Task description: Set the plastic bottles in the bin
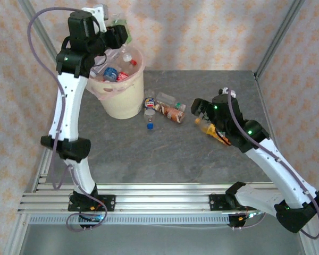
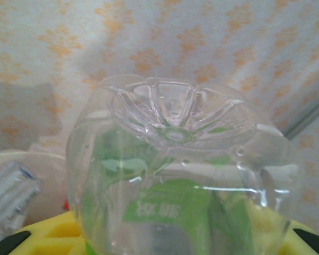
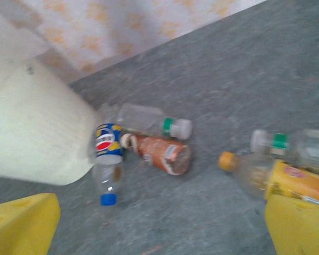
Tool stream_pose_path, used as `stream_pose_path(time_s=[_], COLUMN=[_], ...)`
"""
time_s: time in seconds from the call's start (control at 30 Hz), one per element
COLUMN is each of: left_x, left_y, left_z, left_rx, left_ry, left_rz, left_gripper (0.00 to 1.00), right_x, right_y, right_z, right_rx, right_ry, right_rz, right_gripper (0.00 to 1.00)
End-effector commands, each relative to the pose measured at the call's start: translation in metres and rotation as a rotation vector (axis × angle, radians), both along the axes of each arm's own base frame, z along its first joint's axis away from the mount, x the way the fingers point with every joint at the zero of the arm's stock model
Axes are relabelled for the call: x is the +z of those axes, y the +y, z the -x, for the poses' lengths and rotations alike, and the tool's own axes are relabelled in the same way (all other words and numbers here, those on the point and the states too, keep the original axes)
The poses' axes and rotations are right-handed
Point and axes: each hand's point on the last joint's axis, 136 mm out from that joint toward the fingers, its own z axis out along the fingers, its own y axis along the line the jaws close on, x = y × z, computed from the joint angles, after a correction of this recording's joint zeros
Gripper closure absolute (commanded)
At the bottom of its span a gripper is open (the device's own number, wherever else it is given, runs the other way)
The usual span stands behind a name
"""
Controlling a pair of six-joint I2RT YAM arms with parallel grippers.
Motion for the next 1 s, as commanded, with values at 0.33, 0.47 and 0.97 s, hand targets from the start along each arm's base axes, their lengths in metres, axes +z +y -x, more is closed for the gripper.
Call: stream_pose_path(time_s=[0.33, 0.47, 0.97], left_x=[-0.089, -0.118, -0.157], left_y=[0.052, 0.051, 0.028], left_z=[-0.042, -0.043, -0.046], left_rx=[0.062, 0.02, -0.144], left_ry=[0.218, 0.293, 0.356], left_rz=[-0.101, -0.143, -0.195], left_gripper=[0.55, 0.55, 0.11], right_x=[-0.017, -0.025, -0.072], right_y=[-0.059, -0.064, -0.093], right_z=[0.01, 0.008, -0.006], right_rx=[-0.221, -0.237, -0.322], right_ry=[0.104, 0.149, 0.327], right_rz=[0.067, 0.088, 0.117], right_gripper=[0.01, 0.01, 0.01])
